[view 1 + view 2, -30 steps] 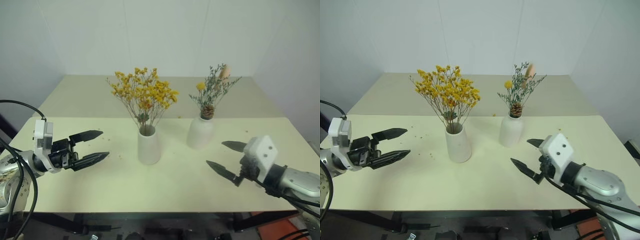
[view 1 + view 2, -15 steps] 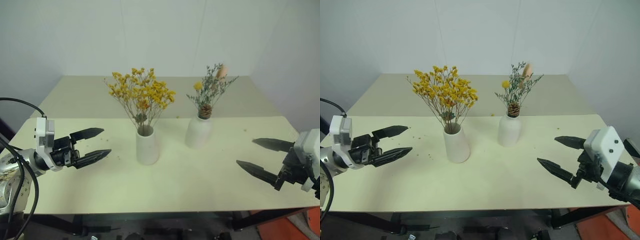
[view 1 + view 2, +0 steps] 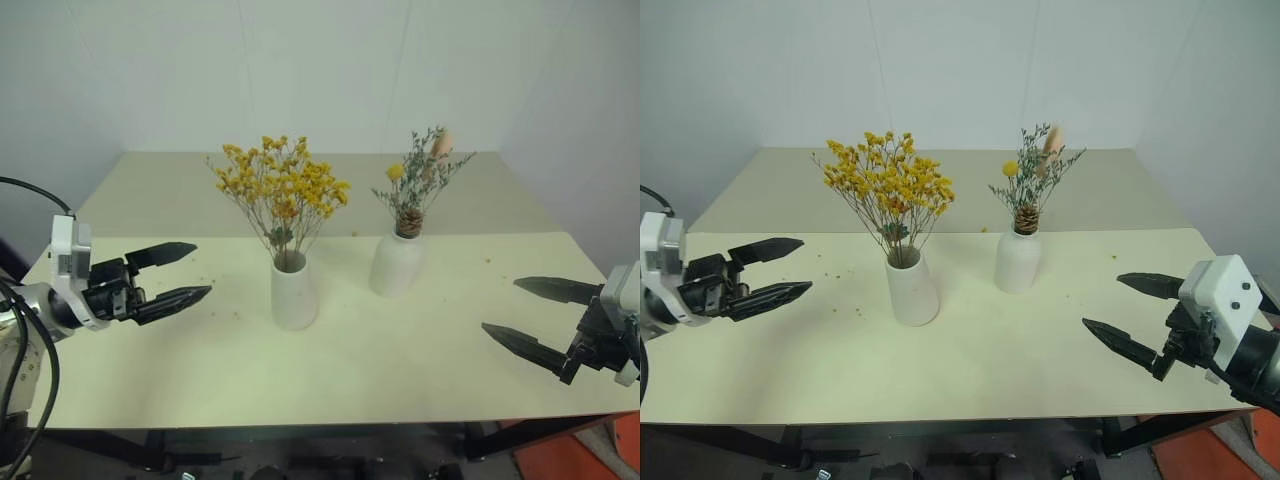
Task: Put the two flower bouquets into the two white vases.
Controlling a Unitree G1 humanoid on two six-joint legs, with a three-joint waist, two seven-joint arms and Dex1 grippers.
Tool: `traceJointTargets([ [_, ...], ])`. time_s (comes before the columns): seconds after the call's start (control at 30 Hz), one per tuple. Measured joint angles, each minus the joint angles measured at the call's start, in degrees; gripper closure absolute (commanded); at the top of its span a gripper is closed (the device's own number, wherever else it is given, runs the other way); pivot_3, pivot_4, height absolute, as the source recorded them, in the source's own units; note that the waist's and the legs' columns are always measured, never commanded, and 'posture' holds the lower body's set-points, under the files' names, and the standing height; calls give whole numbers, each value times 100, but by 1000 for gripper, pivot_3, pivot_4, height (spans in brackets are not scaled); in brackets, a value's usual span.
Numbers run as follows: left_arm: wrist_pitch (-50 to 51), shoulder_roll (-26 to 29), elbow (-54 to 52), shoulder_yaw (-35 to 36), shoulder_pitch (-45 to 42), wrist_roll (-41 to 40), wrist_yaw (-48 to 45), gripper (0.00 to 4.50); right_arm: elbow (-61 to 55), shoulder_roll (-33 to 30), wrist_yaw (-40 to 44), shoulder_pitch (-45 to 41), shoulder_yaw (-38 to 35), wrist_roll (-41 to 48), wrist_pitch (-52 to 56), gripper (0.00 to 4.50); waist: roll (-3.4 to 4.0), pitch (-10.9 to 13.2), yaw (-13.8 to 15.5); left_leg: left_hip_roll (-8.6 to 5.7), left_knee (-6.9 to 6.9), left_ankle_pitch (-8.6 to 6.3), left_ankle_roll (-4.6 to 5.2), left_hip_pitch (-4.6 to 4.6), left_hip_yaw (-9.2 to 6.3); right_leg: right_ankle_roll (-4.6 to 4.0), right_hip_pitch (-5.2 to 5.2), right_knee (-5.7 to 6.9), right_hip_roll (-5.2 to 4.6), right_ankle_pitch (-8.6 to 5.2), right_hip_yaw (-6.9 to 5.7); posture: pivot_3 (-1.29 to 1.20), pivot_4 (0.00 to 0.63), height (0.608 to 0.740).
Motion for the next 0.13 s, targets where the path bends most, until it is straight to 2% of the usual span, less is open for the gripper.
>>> traceJointTargets([
  [0.13, 39, -14, -139, 20, 235, 14, 171, 9, 70, 36, 37, -131, 174, 69, -26, 0, 0, 0, 10, 1, 0, 0, 0, -2, -1, 0, -1, 0, 0, 0, -1, 0, 150, 740],
])
